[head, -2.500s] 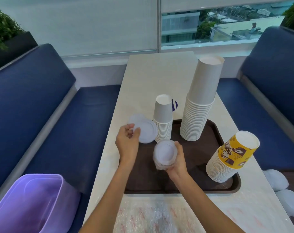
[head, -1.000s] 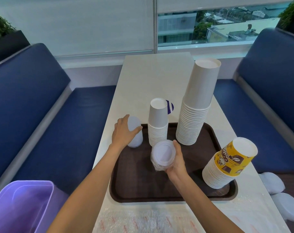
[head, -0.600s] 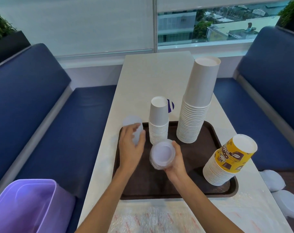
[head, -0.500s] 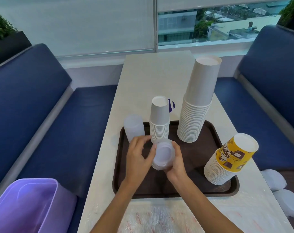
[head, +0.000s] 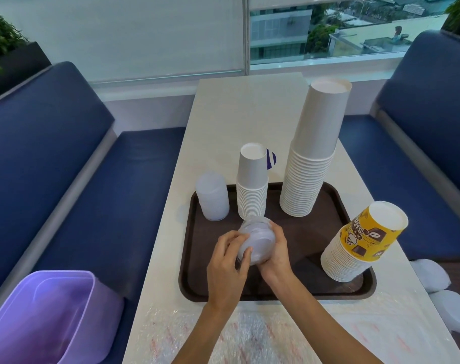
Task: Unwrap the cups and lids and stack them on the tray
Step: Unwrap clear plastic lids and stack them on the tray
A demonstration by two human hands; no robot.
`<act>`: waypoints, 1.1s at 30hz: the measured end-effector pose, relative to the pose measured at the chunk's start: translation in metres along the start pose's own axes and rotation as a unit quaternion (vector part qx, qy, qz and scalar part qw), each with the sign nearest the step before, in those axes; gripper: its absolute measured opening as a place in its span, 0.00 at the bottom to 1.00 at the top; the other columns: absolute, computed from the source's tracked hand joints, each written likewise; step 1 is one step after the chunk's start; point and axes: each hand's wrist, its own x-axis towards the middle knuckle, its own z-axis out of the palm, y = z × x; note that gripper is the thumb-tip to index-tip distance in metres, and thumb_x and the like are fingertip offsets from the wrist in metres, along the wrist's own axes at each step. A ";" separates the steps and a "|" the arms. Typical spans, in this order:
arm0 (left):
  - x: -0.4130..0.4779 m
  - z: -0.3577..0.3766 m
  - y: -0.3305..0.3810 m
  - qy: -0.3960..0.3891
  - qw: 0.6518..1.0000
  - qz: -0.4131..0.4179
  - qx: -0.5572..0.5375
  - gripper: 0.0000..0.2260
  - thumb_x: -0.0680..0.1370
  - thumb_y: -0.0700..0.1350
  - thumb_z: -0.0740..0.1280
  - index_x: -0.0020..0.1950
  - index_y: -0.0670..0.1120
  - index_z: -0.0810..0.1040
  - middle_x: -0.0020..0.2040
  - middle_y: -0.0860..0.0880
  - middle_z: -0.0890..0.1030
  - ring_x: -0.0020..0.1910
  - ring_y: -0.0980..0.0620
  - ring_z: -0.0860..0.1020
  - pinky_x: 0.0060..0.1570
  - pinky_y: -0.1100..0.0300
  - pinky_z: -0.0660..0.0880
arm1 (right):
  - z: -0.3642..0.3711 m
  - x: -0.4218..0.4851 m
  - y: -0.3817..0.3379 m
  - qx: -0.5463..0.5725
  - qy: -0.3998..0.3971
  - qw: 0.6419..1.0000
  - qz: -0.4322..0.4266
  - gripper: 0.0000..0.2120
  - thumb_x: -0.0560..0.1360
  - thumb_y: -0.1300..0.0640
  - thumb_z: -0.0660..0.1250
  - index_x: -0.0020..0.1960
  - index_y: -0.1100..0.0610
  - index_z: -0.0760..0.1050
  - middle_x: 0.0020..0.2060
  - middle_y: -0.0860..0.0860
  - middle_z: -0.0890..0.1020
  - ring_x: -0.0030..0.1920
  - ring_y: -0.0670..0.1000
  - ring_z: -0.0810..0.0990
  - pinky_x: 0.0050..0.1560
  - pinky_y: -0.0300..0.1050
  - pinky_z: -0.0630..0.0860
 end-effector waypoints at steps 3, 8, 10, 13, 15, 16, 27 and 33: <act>-0.004 0.003 0.002 0.011 1.000 0.009 0.018 0.12 0.76 0.48 0.64 0.55 0.45 0.80 0.52 0.48 0.79 0.52 0.57 0.76 0.50 0.77 0.71 | -0.003 0.001 0.000 0.011 -0.002 1.000 0.012 0.27 0.72 0.45 0.67 0.65 0.62 0.73 0.55 0.62 0.79 0.50 0.58 0.80 0.43 0.52 0.78; -0.006 0.007 0.006 0.023 0.999 0.007 0.034 0.11 0.76 0.49 0.64 0.56 0.48 0.79 0.50 0.49 0.81 0.50 0.57 0.76 0.45 0.72 0.74 | -0.007 0.005 0.001 0.011 0.031 0.999 0.013 0.28 0.70 0.45 0.69 0.65 0.61 0.73 0.60 0.63 0.78 0.53 0.59 0.79 0.45 0.53 0.79; -0.005 0.007 0.009 0.017 0.999 -0.015 0.034 0.11 0.75 0.50 0.64 0.55 0.49 0.78 0.50 0.50 0.81 0.51 0.58 0.75 0.47 0.72 0.73 | -0.008 0.006 0.000 0.000 0.041 0.999 0.009 0.28 0.70 0.45 0.69 0.63 0.61 0.74 0.59 0.63 0.79 0.52 0.59 0.80 0.45 0.53 0.79; -0.001 0.010 0.013 0.017 0.998 -0.066 0.018 0.13 0.74 0.52 0.65 0.53 0.47 0.80 0.50 0.54 0.79 0.51 0.62 0.73 0.50 0.78 0.69 | -0.011 0.009 -0.001 -0.027 0.054 0.998 0.007 0.24 0.72 0.45 0.68 0.61 0.61 0.75 0.56 0.62 0.80 0.51 0.60 0.80 0.48 0.55 0.79; 0.004 0.010 0.015 0.021 0.993 -0.115 -0.006 0.10 0.73 0.51 0.69 0.53 0.51 0.79 0.51 0.56 0.75 0.49 0.63 0.74 0.46 0.77 0.71 | -0.012 0.012 -0.001 -0.037 0.066 0.997 0.010 0.23 0.72 0.44 0.68 0.61 0.59 0.75 0.56 0.62 0.80 0.54 0.61 0.80 0.55 0.58 0.78; 0.008 0.009 0.017 0.021 0.989 -0.144 -0.026 0.09 0.73 0.49 0.71 0.53 0.53 0.78 0.51 0.57 0.75 0.48 0.61 0.75 0.47 0.74 0.71 | -0.011 0.014 -0.002 -0.042 0.072 0.996 0.009 0.23 0.72 0.44 0.68 0.60 0.58 0.75 0.56 0.61 0.80 0.55 0.61 0.79 0.57 0.60 0.76; 0.132 -0.033 -0.007 0.137 0.923 -0.336 -0.127 0.07 0.76 0.40 0.69 0.53 0.43 0.77 0.41 0.53 0.77 0.38 0.60 0.75 0.36 0.76 0.69 | 0.001 0.013 -0.010 -0.034 0.068 0.997 -0.006 0.23 0.75 0.47 0.66 0.64 0.60 0.74 0.58 0.58 0.80 0.50 0.55 0.80 0.48 0.50 0.77; 0.172 -0.029 -0.034 0.078 0.925 -0.367 -0.055 0.11 0.76 0.41 0.68 0.57 0.39 0.76 0.51 0.45 0.79 0.46 0.53 0.74 0.47 0.60 0.70 | 0.006 0.014 -0.012 -0.044 0.067 0.997 -0.013 0.23 0.75 0.48 0.66 0.64 0.61 0.73 0.58 0.58 0.80 0.50 0.55 0.80 0.45 0.49 0.77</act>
